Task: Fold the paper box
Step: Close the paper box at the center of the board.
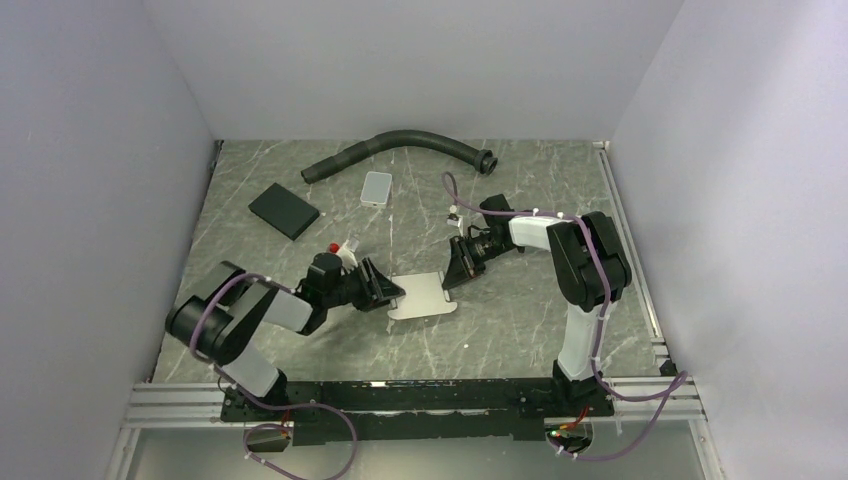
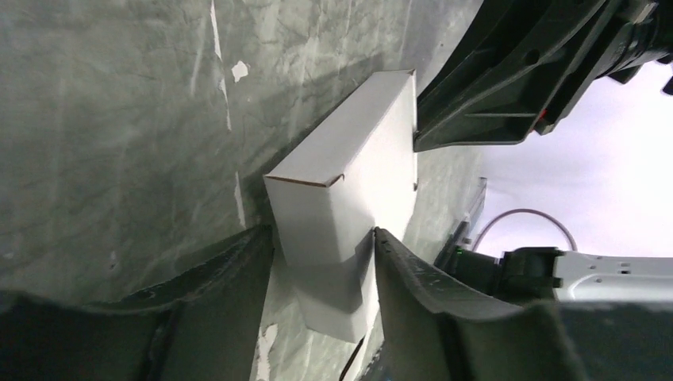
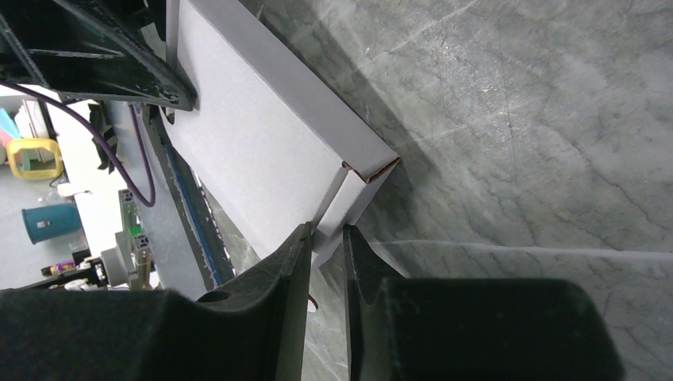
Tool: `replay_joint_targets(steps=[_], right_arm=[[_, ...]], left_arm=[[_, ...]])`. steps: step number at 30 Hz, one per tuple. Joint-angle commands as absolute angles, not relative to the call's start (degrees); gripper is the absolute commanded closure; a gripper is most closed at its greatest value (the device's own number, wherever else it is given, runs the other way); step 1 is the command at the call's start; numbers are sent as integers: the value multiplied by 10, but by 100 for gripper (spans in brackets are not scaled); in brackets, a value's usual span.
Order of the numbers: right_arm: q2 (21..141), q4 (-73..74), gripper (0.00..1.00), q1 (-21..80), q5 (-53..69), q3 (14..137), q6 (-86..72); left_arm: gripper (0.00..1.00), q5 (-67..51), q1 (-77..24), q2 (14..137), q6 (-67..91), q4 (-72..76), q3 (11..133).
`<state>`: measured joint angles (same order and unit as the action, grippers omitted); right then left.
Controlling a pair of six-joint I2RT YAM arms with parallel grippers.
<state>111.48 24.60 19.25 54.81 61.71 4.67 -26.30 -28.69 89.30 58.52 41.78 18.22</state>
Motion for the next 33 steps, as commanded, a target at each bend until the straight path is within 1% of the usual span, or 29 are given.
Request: replay_joint_targets(steps=[1, 2, 5, 6, 7, 13, 18, 20, 22, 23, 24, 26, 27, 29, 33], right_arm=[[1128, 235, 78, 187, 508, 628, 68], [1127, 235, 78, 187, 508, 628, 69], [1123, 237, 74, 186, 511, 630, 73], [1120, 238, 72, 186, 511, 630, 75], [1116, 240, 70, 186, 513, 632, 78], [1050, 271, 53, 171, 500, 649, 130], [934, 296, 41, 146, 491, 653, 220], [878, 312, 33, 145, 519, 644, 299], [814, 325, 17, 154, 566, 617, 412], [767, 325, 8, 167, 577, 596, 508], [732, 317, 2, 187, 574, 567, 540], [679, 284, 0, 240, 537, 517, 635], [679, 294, 0, 268, 513, 517, 664], [694, 292, 1, 307, 471, 523, 671], [696, 225, 1, 384, 350, 489, 680]], left_arm=[[48, -301, -287, 956, 637, 539, 176], [52, -308, -286, 973, 645, 564, 178], [72, -320, -287, 1014, 675, 622, 181], [75, -322, -287, 1024, 684, 639, 180], [76, -322, -287, 1031, 693, 651, 179], [80, -316, -286, 1028, 738, 666, 179], [80, -319, -286, 997, 784, 605, 201], [79, -320, -285, 981, 809, 571, 212], [79, -328, -286, 972, 831, 537, 229], [79, -332, -286, 968, 842, 523, 235], [79, -337, -286, 965, 848, 513, 242], [79, -346, -286, 960, 859, 496, 252], [79, -351, -285, 958, 862, 486, 258], [79, -358, -285, 956, 872, 466, 268], [79, -364, -281, 954, 914, 471, 269]])
